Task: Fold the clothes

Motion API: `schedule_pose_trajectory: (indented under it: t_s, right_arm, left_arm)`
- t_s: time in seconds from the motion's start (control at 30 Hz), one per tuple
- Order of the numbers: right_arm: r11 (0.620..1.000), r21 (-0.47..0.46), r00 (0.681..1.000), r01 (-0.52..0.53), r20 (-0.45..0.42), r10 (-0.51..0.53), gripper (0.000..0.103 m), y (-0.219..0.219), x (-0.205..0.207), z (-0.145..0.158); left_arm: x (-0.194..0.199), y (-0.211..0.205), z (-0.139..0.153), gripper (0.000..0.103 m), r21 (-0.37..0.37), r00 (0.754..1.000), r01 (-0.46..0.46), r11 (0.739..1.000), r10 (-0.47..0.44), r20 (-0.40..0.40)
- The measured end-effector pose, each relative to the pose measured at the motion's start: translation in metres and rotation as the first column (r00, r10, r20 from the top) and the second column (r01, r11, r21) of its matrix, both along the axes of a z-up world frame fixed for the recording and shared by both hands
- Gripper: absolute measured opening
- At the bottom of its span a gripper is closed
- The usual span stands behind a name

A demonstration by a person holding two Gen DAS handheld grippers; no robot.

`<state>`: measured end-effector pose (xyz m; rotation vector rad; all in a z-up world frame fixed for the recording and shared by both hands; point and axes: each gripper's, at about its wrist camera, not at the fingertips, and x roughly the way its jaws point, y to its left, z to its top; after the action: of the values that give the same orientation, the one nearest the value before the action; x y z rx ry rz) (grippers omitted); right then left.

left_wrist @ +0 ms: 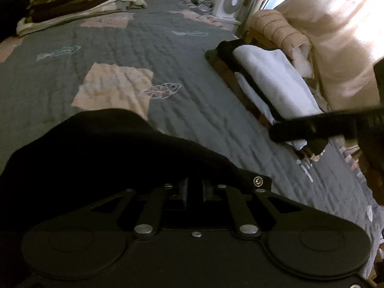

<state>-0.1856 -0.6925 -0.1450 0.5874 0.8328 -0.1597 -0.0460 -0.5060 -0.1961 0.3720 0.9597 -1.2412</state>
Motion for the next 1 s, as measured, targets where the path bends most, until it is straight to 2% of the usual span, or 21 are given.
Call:
schedule_pose_trajectory:
  t_s: [0.07, 0.13, 0.23, 0.33, 0.4, 0.57, 0.7, 0.83, 1.0]
  right_arm:
    - [1.0, -0.001, 1.0, 0.008, -0.011, -0.008, 0.084, 0.011, -0.003, -0.001]
    - [1.0, -0.006, 1.0, 0.008, -0.018, -0.008, 0.084, 0.024, 0.0, -0.001]
    - [1.0, -0.03, 0.999, -0.002, -0.034, 0.001, 0.084, 0.045, 0.009, 0.003]
    - [0.997, -0.077, 0.998, -0.014, -0.066, 0.009, 0.084, 0.064, 0.023, 0.006]
    - [0.995, -0.095, 0.997, -0.024, -0.082, 0.016, 0.084, 0.077, 0.033, 0.009]
    - [0.986, -0.14, 0.989, -0.089, -0.129, 0.071, 0.085, 0.11, 0.061, 0.007]
    - [0.972, -0.203, 0.98, -0.12, -0.179, 0.084, 0.084, 0.127, 0.078, 0.002]
    - [0.958, -0.237, 0.972, -0.161, -0.206, 0.112, 0.084, 0.13, 0.079, -0.003]
    - [0.944, -0.244, 0.962, -0.222, -0.213, 0.171, 0.084, 0.132, 0.077, -0.008]
  left_arm:
    - [-0.001, 0.01, 0.006, 0.021, 0.005, 1.0, 0.005, 1.0, -0.005, 0.017]
    - [-0.002, 0.021, 0.014, 0.046, 0.011, 0.999, 0.004, 1.0, -0.004, 0.054]
    - [0.0, 0.039, 0.027, 0.062, 0.003, 0.995, 0.014, 1.0, -0.014, 0.103]
    - [0.009, 0.057, 0.033, 0.07, 0.025, 0.993, -0.002, 1.0, -0.001, 0.122]
    - [0.016, 0.07, 0.037, 0.074, 0.041, 0.991, -0.018, 0.999, 0.012, 0.131]
    - [0.045, 0.102, 0.035, 0.075, 0.095, 0.987, -0.106, 0.99, 0.093, 0.132]
    - [0.069, 0.131, 0.031, 0.076, 0.109, 0.984, -0.148, 0.983, 0.135, 0.114]
    - [0.086, 0.15, 0.029, 0.076, 0.101, 0.982, -0.178, 0.979, 0.169, 0.089]
    - [0.09, 0.153, 0.026, 0.077, 0.08, 0.987, -0.158, 0.984, 0.155, 0.04]
